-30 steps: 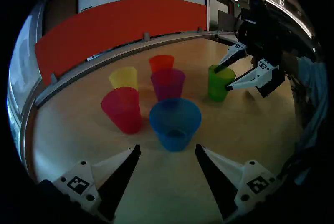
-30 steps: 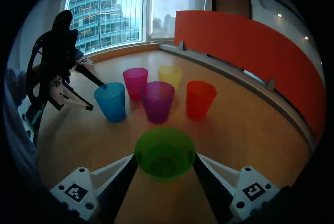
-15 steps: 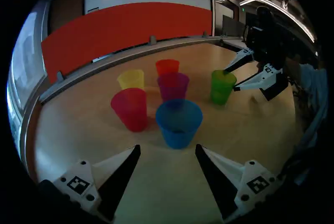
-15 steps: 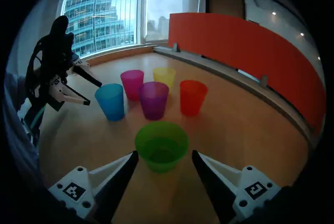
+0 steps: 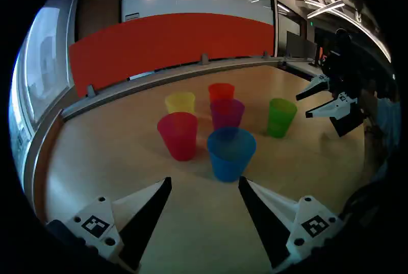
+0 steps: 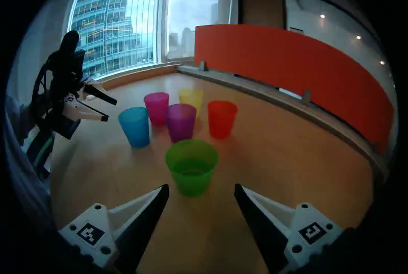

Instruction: Pour water

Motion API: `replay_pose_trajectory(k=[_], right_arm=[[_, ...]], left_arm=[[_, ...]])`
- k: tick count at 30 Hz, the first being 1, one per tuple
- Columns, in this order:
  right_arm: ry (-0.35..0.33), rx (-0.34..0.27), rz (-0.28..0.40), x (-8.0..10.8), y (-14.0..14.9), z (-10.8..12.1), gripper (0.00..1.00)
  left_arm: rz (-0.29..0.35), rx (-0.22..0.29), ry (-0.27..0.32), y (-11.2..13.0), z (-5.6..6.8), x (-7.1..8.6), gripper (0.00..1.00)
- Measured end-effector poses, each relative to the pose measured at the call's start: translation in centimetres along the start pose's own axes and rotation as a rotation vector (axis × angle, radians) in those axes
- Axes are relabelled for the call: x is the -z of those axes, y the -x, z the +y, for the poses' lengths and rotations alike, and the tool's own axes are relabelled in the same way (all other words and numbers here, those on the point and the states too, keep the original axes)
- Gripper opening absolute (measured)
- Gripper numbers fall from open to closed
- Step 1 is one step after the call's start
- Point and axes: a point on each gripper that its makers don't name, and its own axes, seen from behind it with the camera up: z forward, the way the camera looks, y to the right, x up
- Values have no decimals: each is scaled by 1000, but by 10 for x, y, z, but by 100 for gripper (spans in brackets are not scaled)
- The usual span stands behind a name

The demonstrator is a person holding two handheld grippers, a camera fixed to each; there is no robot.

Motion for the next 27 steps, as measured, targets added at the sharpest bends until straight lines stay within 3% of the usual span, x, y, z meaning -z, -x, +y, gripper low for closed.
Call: replay_pose_trajectory(k=[11, 20, 27], right_arm=[[105, -60, 82, 32, -12, 17, 99], [273, -93, 158, 54, -21, 47, 99], [363, -131, 228, 65, -30, 63, 99]], left_arm=[[103, 49, -107, -18, -22, 21, 98], [242, 63, -226, -48, -43, 42, 98], [317, 101, -274, -60, -51, 49, 98]])
